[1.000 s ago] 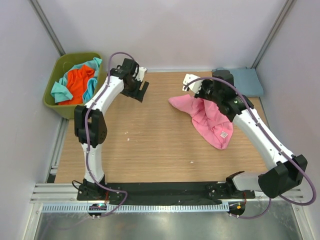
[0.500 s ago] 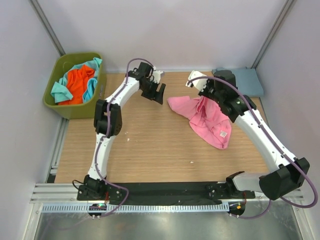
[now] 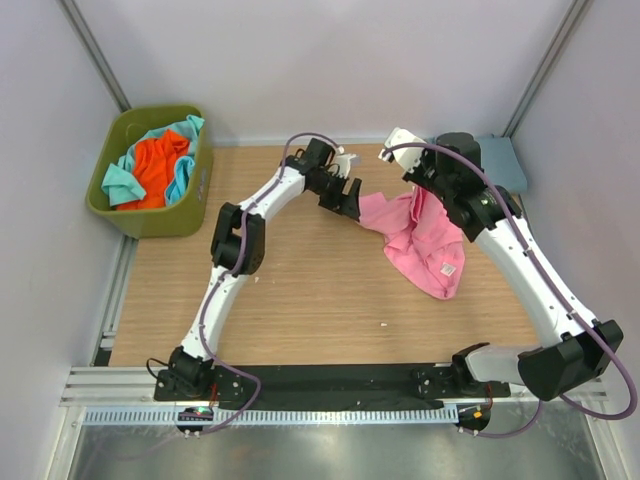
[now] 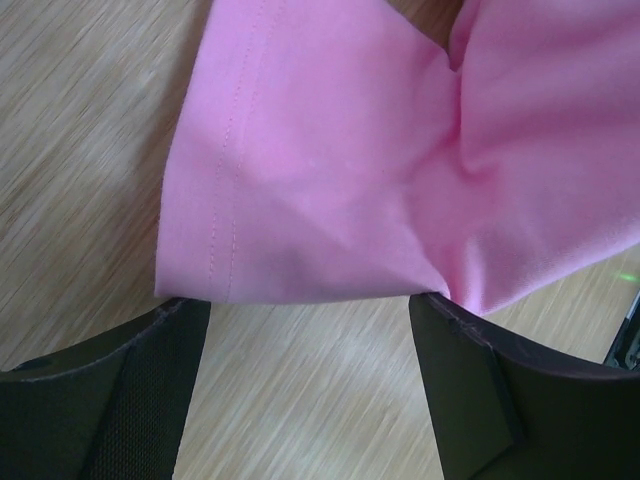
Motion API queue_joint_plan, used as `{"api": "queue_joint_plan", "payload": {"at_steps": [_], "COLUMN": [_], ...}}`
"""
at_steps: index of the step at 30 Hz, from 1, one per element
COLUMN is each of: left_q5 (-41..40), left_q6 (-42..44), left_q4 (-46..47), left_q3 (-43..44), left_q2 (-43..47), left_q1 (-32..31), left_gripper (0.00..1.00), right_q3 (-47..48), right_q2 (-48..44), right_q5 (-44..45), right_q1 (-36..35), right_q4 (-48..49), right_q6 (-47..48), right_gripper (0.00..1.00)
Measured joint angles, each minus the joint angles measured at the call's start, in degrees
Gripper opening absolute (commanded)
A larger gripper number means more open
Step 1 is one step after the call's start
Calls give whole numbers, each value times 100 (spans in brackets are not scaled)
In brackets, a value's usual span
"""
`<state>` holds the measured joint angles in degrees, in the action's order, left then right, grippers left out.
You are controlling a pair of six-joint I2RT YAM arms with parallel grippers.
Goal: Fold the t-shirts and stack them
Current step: Flatten the tshirt out
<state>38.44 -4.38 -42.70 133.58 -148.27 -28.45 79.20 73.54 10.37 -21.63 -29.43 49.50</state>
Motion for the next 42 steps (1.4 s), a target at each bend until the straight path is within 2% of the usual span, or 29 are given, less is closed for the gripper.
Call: {"api": "queue_joint_plan", "payload": {"at_steps": [2, 3, 4, 7, 8, 14, 19, 26, 32, 38, 42], "left_q5": [52, 70, 92, 162, 181, 240, 374, 361, 271, 81, -151], "left_q6": [-39, -76, -94, -166, -136, -116, -116, 87, 358, 651, 855], "left_q4": [66, 90, 107, 181, 199, 240, 212, 146, -94, -525, -833], "left_q3": [15, 17, 17, 17, 17, 2, -289, -369, -479, -1241, -2223], "left_q2": [-31, -46, -68, -149, -175, -149, 323, 1589, 2625, 4030, 5180], "left_q1": [-33, -37, -37, -22, -11, 59, 271, 704, 726, 656, 658], "left_gripper": [73, 63, 40, 3, 0, 0, 0, 0, 0, 0, 0], "right_q3": [0, 0, 0, 4, 11, 105, 140, 350, 835, 1331, 1598], "right_q2": [0, 0, 0, 2, 9, 103, 140, 151, 188, 20, -175], "right_q5": [2, 4, 4, 9, 13, 52, 116, 190, 243, 221, 170], "right_q1": [0, 2, 2, 2, 2, 2, 4, 83, 94, 122, 125], "right_q4": [-44, -61, -79, -125, -138, -142, -103, -15, -98, -122, -308], "right_q6": [-39, -57, -74, -131, -146, -170, -162, -122, -85, -361, -636], "right_gripper": [2, 1, 2, 2, 1, 1, 2, 1, 1, 1, 1]}}
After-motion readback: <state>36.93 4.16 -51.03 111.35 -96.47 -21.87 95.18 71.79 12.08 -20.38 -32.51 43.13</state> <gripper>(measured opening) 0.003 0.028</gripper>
